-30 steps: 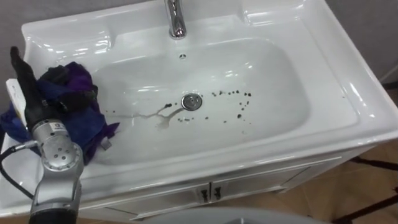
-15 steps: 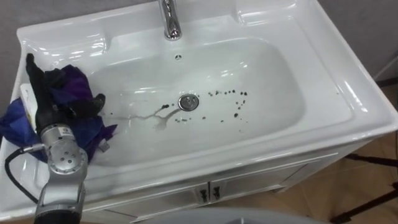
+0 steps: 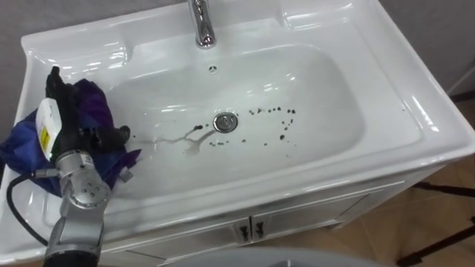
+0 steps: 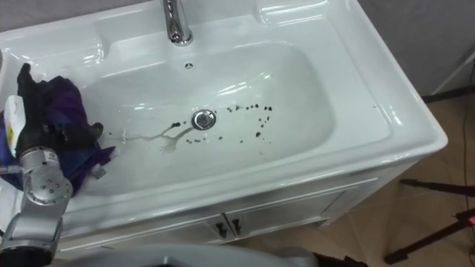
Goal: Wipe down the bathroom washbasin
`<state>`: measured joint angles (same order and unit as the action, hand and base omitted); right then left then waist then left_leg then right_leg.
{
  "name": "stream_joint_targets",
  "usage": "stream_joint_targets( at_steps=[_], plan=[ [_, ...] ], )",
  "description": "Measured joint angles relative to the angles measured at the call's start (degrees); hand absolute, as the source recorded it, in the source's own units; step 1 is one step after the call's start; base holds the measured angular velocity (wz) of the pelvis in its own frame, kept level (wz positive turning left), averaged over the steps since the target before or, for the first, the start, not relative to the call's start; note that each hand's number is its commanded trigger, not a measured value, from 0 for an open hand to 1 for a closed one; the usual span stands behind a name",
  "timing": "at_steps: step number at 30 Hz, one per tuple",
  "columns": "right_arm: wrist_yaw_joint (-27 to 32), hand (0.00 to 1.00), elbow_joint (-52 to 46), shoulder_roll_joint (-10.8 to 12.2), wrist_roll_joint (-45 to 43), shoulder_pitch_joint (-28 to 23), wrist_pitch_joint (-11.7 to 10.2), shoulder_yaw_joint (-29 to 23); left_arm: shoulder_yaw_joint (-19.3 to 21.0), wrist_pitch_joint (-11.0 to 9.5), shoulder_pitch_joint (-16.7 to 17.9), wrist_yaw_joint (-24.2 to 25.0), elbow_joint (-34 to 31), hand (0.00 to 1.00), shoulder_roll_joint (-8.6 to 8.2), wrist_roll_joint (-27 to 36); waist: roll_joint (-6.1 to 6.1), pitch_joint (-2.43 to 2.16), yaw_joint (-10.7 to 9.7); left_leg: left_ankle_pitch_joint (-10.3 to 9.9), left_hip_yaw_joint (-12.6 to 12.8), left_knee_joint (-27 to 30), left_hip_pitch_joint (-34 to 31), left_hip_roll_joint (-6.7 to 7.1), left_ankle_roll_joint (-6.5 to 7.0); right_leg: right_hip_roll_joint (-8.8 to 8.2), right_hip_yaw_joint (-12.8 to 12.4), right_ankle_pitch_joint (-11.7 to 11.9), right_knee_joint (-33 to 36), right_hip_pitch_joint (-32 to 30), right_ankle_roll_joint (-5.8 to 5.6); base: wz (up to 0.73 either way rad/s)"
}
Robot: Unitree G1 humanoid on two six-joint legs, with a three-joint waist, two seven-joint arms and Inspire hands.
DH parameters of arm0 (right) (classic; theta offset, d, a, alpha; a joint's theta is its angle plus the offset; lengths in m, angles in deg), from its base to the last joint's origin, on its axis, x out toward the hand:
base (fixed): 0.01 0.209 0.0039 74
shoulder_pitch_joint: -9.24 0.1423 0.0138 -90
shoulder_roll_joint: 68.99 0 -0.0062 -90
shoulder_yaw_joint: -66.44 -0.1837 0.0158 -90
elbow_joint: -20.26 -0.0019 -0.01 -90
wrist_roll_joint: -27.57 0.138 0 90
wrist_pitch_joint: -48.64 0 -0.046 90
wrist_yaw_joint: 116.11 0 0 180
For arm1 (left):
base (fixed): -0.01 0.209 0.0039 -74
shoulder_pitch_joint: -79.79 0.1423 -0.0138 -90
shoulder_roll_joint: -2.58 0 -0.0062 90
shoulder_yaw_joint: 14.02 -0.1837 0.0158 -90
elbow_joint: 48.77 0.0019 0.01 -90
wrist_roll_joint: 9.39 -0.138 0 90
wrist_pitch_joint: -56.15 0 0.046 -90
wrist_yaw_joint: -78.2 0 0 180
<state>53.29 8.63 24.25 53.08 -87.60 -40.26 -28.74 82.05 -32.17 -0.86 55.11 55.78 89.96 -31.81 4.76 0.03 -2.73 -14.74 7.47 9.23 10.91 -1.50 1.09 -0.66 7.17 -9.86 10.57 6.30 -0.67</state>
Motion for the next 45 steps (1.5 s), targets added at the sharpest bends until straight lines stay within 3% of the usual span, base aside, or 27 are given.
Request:
stream_joint_targets(
  at_steps=[3,12,19,26,37,40,45],
  plan=[
    [0.0,0.00,0.0,-0.4,0.0,0.0,0.3,0.4,-0.7,1.0,0.0,0.2,0.0,0.00,0.00,-1.9,0.36,-0.20,0.0,0.0,0.1,0.1,-0.1,0.02,0.00,-0.03,-0.1,0.0,0.0,-0.2,0.00,0.00],
    [0.0,0.00,0.0,-0.4,1.2,0.0,1.5,1.0,-1.4,2.6,0.0,0.4,0.8,0.00,0.00,-4.7,0.18,-0.08,0.0,0.0,0.3,0.2,0.0,-0.01,0.00,-0.02,-0.1,0.0,0.0,-0.4,-0.01,0.00],
    [0.2,0.00,-0.2,-0.5,1.2,0.1,1.5,1.7,-1.4,3.0,0.0,0.3,0.5,0.00,0.12,-4.8,0.22,-0.09,-0.3,0.0,0.3,0.2,-0.3,0.00,0.00,-0.05,0.0,0.0,0.0,-0.4,-0.01,0.00],
    [1.3,0.00,-0.2,-0.4,1.2,0.4,1.5,1.6,-1.4,3.1,0.0,-1.9,-4.6,0.00,0.90,-6.6,0.33,0.06,-0.3,0.0,0.0,0.2,-0.8,0.01,0.00,-0.07,0.0,0.0,-0.2,-0.8,-0.01,0.00],
    [2.4,0.00,-0.2,-0.4,1.2,0.7,2.7,2.9,-1.9,3.5,0.0,-3.9,-4.6,0.00,1.12,-7.2,-0.02,0.18,0.0,0.0,-0.3,0.1,-1.3,0.02,0.00,-0.08,0.6,0.1,-0.9,-0.6,-0.06,0.01],
    [2.4,0.00,-0.2,-0.4,1.1,0.6,2.8,3.5,-1.9,4.5,0.0,-3.9,-4.6,0.00,1.11,-7.2,-0.17,0.17,0.1,0.0,-0.7,0.1,-1.2,0.03,0.00,-0.09,0.7,0.1,-1.0,-0.5,-0.06,0.00],
    [2.3,0.00,-0.4,-0.4,1.2,0.4,3.0,4.1,-2.1,4.7,2.1,-3.1,-3.6,0.00,1.09,-7.1,-0.46,0.33,0.1,0.0,-0.5,0.0,-0.4,0.02,0.00,-0.05,0.6,0.1,-1.2,0.5,-0.06,0.00]
  ],
)
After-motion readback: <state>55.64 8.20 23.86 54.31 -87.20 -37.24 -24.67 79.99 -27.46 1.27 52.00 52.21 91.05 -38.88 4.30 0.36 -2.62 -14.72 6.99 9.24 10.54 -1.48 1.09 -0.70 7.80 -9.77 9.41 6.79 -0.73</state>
